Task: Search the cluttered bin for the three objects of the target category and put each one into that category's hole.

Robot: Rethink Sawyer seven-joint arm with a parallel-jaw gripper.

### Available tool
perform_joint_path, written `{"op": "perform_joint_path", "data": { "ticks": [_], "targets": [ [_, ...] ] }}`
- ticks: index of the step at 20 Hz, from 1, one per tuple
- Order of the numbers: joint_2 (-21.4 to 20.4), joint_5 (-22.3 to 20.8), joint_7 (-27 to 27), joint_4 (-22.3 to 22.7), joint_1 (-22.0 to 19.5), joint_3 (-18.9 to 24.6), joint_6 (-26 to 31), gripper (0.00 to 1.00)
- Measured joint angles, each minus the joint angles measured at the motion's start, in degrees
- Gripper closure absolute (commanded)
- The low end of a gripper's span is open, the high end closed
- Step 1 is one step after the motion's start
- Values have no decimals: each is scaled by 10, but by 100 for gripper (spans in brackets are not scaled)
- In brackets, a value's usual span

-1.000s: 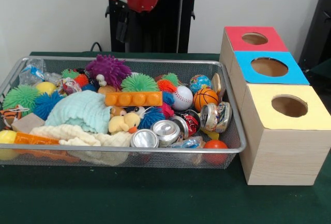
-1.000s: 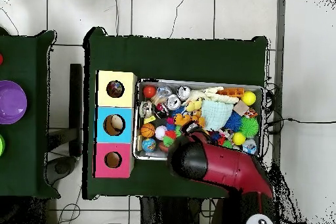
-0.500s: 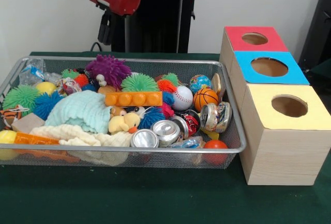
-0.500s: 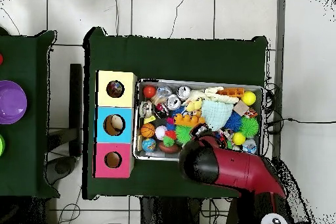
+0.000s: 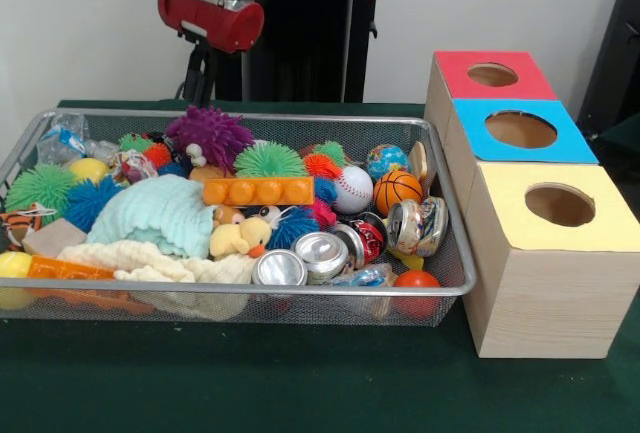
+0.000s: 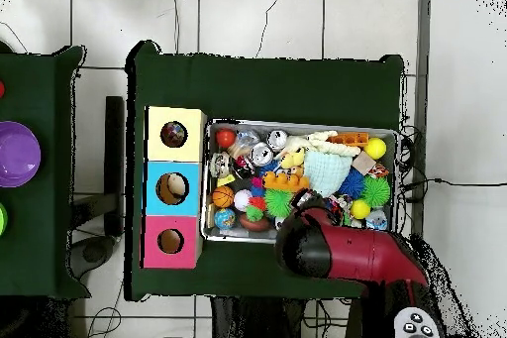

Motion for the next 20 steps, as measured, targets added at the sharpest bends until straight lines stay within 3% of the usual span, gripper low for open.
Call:
{"op": "perform_joint_path", "data": {
  "ticks": [20],
  "targets": [
    [16, -55, 0, 0, -62, 48, -2, 100]
  ]
}}
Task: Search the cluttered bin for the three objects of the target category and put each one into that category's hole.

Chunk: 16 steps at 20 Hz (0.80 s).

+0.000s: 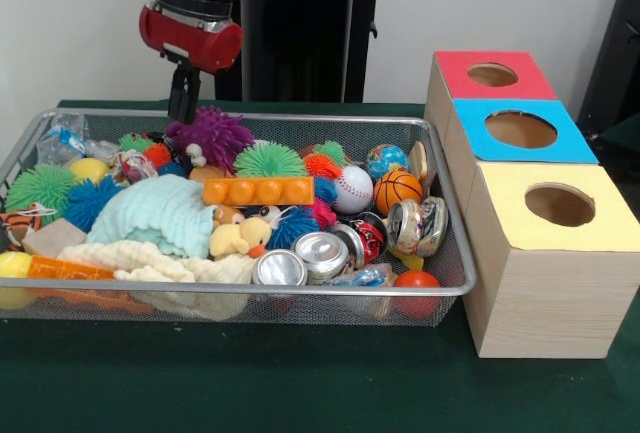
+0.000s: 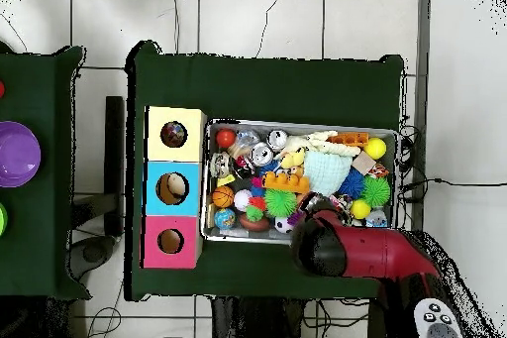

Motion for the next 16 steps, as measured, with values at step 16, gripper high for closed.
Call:
{"op": "perform_joint_path", "data": {
  "ticks": [16],
  "targets": [
    [0, -33, 0, -15, -51, 44, 0, 100]
  ]
}}
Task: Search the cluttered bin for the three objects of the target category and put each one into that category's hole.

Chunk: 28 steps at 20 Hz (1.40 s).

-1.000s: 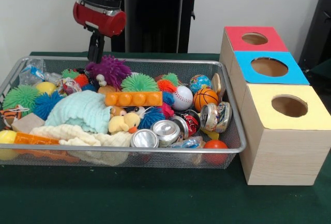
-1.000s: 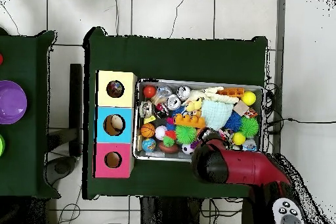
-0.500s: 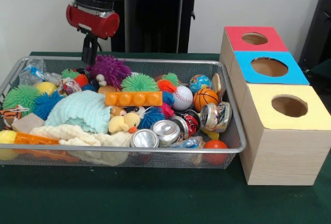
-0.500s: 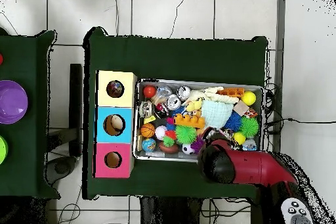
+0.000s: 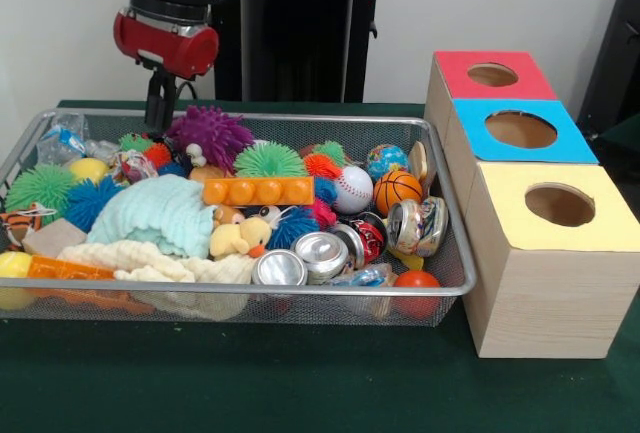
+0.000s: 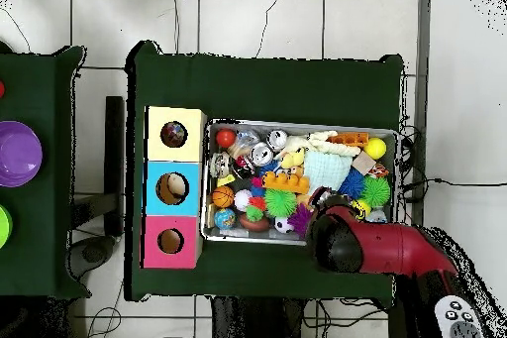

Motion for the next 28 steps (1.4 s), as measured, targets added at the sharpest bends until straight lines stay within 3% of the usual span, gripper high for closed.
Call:
{"op": "perform_joint_path", "data": {
  "ticks": [9, 10, 28],
  "targets": [
    [11, -15, 0, -14, -21, 25, 0, 100],
    [14, -19, 0, -14, -24, 30, 0, 0],
    [27, -30, 0, -14, -10, 36, -11, 0]
  ]
}}
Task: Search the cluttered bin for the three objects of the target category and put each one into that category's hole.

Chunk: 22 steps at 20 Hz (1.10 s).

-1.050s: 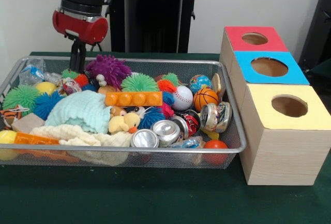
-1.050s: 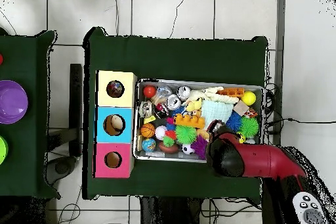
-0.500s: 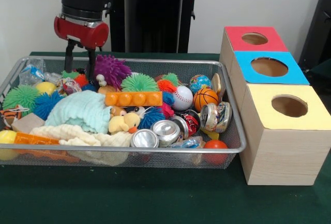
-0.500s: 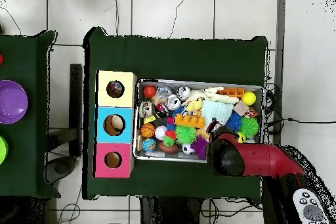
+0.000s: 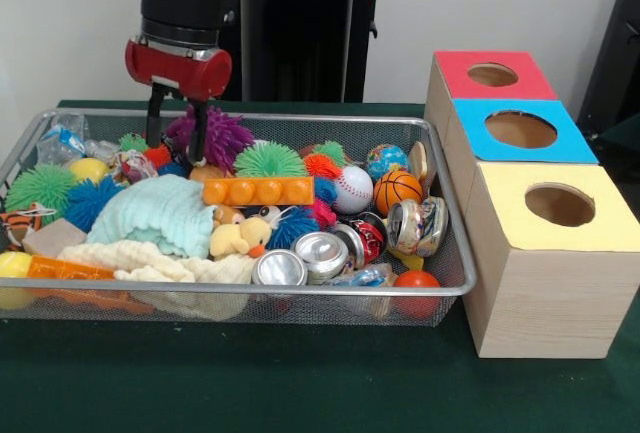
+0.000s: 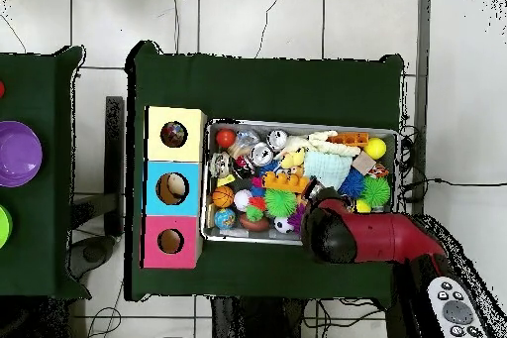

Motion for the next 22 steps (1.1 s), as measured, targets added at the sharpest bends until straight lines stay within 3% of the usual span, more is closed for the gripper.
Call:
{"op": "perform_joint_path", "data": {
  "ticks": [6, 14, 22],
  "targets": [
    [1, 0, 0, 0, -12, 5, -5, 0],
    [-3, 0, 0, -4, -77, 43, -5, 0],
    [1, -30, 0, -13, -108, 57, -5, 0]
  ]
}}
